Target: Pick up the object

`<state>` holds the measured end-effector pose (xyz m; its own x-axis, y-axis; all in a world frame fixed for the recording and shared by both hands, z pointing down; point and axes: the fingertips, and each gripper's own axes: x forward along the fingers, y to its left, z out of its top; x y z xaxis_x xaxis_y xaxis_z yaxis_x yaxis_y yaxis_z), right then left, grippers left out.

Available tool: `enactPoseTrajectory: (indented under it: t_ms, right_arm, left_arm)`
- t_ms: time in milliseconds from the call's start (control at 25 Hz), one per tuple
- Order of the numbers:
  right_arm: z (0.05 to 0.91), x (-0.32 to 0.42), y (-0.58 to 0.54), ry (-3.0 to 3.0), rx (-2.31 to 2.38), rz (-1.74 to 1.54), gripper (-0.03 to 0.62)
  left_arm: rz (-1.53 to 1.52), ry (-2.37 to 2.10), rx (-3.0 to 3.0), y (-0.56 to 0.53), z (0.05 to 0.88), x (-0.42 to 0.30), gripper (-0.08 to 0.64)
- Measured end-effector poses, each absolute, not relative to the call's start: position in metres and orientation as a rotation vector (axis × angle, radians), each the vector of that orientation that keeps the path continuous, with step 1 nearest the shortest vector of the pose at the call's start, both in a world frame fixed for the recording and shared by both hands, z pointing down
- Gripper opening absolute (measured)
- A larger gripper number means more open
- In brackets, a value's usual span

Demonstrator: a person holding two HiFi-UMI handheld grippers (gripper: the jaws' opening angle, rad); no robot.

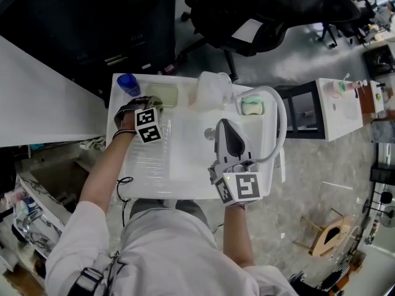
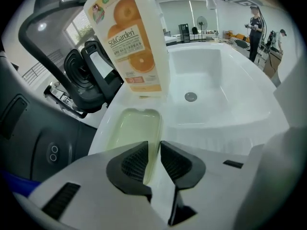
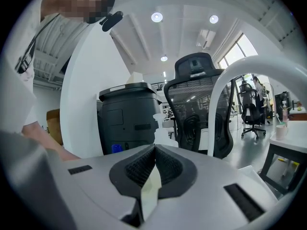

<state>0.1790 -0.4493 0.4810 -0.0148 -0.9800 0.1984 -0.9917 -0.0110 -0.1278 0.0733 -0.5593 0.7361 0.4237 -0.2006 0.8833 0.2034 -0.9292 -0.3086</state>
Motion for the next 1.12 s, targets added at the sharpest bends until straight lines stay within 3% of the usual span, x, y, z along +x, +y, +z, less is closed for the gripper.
enactPoseTrajectory:
  t_ms: [720, 1120]
  right_arm:
    - [0.480, 0.173, -0.441, -2.172, 2.151, 0.357, 0.006]
    - [0.469, 0.166, -0.426, -2.203, 2.166, 0.340, 0.006]
  left_arm:
    - [-1.460, 0.014, -2.350, -0.553, 0.725, 0.076, 0.052]
    - [-1.307, 0.198, -2.535, -0.544, 0.674, 0.080, 0.044]
